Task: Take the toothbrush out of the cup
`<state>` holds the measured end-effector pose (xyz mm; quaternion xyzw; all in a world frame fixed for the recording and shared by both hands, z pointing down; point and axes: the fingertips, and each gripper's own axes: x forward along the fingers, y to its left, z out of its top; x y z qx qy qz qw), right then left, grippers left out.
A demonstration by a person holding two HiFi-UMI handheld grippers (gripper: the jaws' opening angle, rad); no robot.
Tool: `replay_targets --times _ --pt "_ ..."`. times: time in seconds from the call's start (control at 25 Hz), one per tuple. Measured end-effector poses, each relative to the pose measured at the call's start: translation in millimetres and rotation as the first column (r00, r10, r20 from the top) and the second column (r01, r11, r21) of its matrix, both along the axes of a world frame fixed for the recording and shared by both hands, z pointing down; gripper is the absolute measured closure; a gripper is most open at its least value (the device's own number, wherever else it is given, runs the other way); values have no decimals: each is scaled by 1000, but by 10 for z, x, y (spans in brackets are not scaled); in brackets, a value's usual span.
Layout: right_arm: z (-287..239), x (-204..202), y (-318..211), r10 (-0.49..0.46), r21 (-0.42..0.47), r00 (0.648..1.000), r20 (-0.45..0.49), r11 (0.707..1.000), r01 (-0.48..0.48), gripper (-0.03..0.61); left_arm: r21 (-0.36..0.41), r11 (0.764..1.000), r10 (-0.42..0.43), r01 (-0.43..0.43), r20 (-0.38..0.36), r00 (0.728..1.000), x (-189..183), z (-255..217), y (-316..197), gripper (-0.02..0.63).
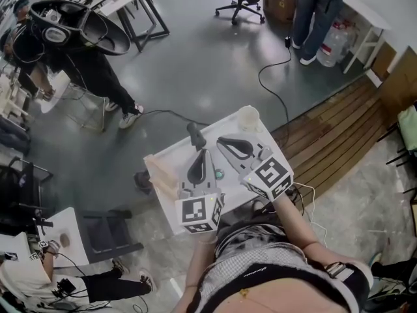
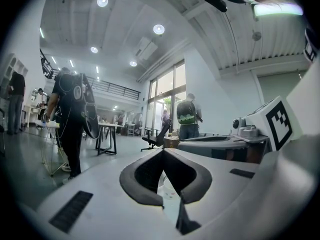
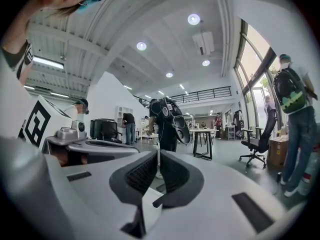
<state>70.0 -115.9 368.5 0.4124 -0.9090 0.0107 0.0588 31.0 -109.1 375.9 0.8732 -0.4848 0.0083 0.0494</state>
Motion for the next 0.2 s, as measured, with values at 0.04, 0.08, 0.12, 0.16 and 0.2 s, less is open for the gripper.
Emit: replay_targets --times 0.04,0.08,0.12,0.16,0.2 --pt "7 -2 -4 -1 -1 1000 -1 1000 1 506 0 1000 0 0 0 1000 1 7 -5 614" --pt "14 -4 -9 -1 -2 1000 -2 1000 1 506 -1 1000 0 0 0 1000 2 14 -11 614" --pt "20 -4 -13 -1 -3 1000 -2 1000 1 506 -1 1000 1 -1 0 1000 4 22 -16 614" --pt "26 -4 -18 -1 -3 1000 -1 1000 1 506 -1 1000 1 -1 0 1000 6 30 -21 614" --pt "31 -4 -23 -1 -3 1000 -1 1000 1 506 -2 1000 2 -2 0 1000 9 39 -26 614"
